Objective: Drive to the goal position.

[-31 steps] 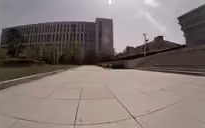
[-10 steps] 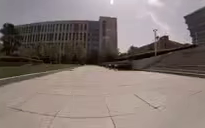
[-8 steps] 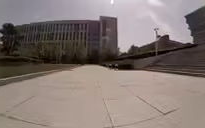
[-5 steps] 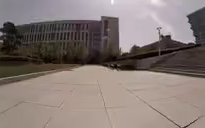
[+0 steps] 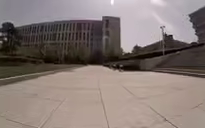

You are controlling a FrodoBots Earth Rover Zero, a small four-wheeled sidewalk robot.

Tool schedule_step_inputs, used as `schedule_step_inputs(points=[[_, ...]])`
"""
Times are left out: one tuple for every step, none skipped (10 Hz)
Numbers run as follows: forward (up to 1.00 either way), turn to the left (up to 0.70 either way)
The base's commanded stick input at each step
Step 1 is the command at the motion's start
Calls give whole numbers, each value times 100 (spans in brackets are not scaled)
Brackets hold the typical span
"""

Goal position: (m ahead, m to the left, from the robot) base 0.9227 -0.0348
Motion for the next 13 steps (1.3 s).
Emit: schedule_step_inputs(points=[[100,0],[100,0],[100,0],[100,0],[100,0],[100,0],[100,0],[100,0],[100,0],[100,0],[100,0],[100,0],[100,0]])
